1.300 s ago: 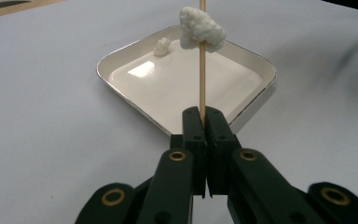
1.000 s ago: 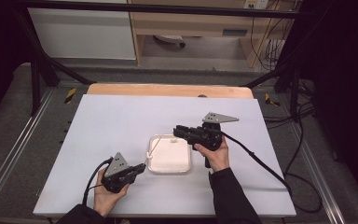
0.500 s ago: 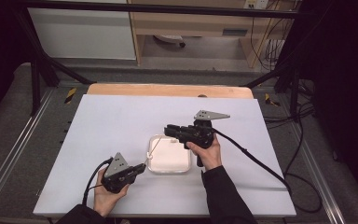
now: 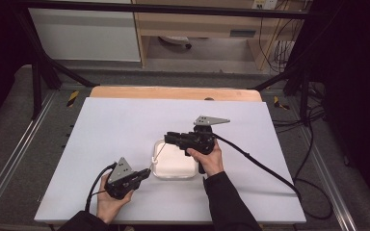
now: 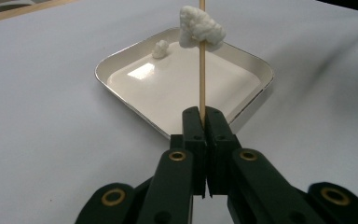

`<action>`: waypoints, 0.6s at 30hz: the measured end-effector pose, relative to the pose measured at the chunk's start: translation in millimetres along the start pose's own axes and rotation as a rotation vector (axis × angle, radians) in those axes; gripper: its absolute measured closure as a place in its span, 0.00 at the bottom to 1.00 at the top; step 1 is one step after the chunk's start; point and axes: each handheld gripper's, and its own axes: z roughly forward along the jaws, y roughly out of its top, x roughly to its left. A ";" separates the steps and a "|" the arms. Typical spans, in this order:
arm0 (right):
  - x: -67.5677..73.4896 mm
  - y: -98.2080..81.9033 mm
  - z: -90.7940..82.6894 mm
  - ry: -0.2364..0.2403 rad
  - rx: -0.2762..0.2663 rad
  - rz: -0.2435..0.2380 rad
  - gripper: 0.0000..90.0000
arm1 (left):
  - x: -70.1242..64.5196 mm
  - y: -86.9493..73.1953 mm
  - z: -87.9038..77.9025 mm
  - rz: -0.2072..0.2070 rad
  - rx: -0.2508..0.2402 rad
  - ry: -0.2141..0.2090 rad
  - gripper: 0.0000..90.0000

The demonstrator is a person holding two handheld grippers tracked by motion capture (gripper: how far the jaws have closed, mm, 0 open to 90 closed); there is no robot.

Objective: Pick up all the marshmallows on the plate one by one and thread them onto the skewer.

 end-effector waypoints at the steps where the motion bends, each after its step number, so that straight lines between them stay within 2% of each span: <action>1: 0.2 -0.5 0.4 0.003 0.000 0.005 0.84 | 0.0 -0.1 0.1 -0.003 -0.002 0.001 0.98; 11: 2.3 -7.3 6.6 0.034 -0.010 0.042 0.85 | 0.4 -1.8 1.0 -0.021 -0.001 0.003 0.98; 18: 4.1 -12.5 9.9 0.042 -0.010 0.034 0.87 | 0.2 -2.8 2.0 -0.029 0.004 0.002 0.99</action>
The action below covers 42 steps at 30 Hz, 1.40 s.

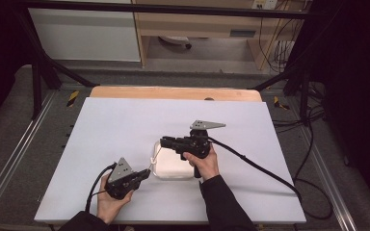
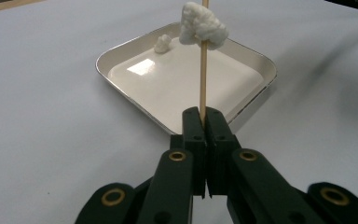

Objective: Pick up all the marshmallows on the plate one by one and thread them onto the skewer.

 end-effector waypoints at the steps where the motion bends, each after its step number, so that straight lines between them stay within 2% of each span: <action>1: 0.4 -0.5 0.4 0.004 -0.001 0.001 0.87 | -0.1 0.0 0.1 0.002 0.002 0.001 0.99; 17: 3.8 -8.2 4.2 0.002 -0.001 -0.013 0.89 | -1.1 -0.3 0.4 0.000 0.013 -0.001 0.99; 30: 5.7 -12.6 5.8 0.009 0.004 -0.014 0.89 | -2.4 -0.7 1.8 0.022 0.017 0.002 0.99; 42: 7.5 -15.9 7.0 0.018 0.010 -0.011 0.90 | -3.0 -0.9 1.9 0.025 0.024 0.004 0.99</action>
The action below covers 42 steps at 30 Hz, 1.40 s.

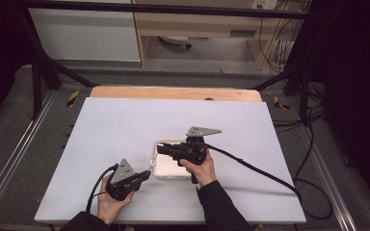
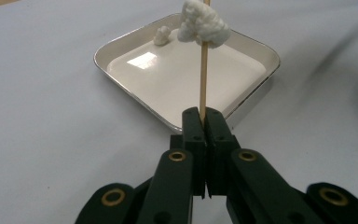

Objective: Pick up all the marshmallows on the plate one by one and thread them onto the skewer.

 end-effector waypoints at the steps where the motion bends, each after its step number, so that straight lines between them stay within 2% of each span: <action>1: 0.0 -0.2 0.1 0.002 0.000 0.000 0.90 | 0.0 0.1 0.0 0.003 0.000 -0.002 0.99; 26: 0.7 -5.9 1.6 0.019 0.000 0.012 0.90 | -0.8 -1.0 0.7 0.003 0.006 -0.005 0.99; 34: -1.6 -10.8 0.6 0.019 -0.001 0.027 0.90 | -1.8 -1.6 2.3 0.006 0.012 -0.007 0.99; 35: -1.6 -11.1 1.0 0.020 -0.001 0.026 0.90 | -1.1 -1.2 3.8 0.026 0.002 -0.017 0.99; 42: -1.2 -12.0 1.7 0.026 -0.001 0.027 0.90 | -1.7 -1.1 3.6 0.021 0.007 -0.012 0.99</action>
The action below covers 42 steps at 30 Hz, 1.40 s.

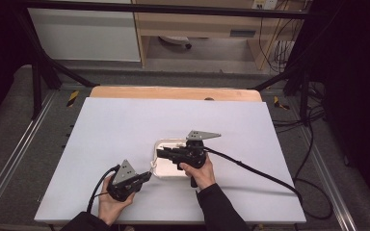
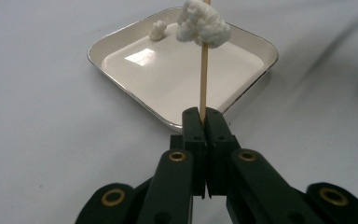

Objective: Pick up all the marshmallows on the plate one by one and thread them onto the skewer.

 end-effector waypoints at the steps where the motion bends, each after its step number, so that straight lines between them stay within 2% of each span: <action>1: 0.1 -0.2 0.1 0.001 -0.001 0.001 0.91 | -0.5 -0.3 -1.4 -0.013 0.018 0.017 0.99; 3: 0.4 -0.9 0.6 0.003 -0.002 0.001 0.91 | 0.3 -0.1 0.5 0.003 0.003 0.001 0.99; 4: 0.6 -1.4 0.8 0.003 -0.002 0.001 0.91 | -0.6 -0.7 -0.9 -0.012 0.023 0.018 0.99; 5: 0.7 -2.0 1.1 0.000 -0.001 -0.001 0.91 | -0.4 -0.9 -0.9 -0.013 0.024 0.017 0.99; 25: 1.7 -5.9 2.9 0.001 0.005 -0.005 0.91 | -0.5 -1.0 -0.8 -0.016 0.021 0.015 0.99; 31: 2.0 -5.1 2.7 0.003 0.002 0.000 0.91 | 0.3 0.7 -1.4 -0.008 -0.002 0.011 0.99; 42: 1.7 -6.4 4.0 -0.005 -0.007 0.012 0.90 | -1.0 1.1 1.7 -0.009 0.006 0.013 0.99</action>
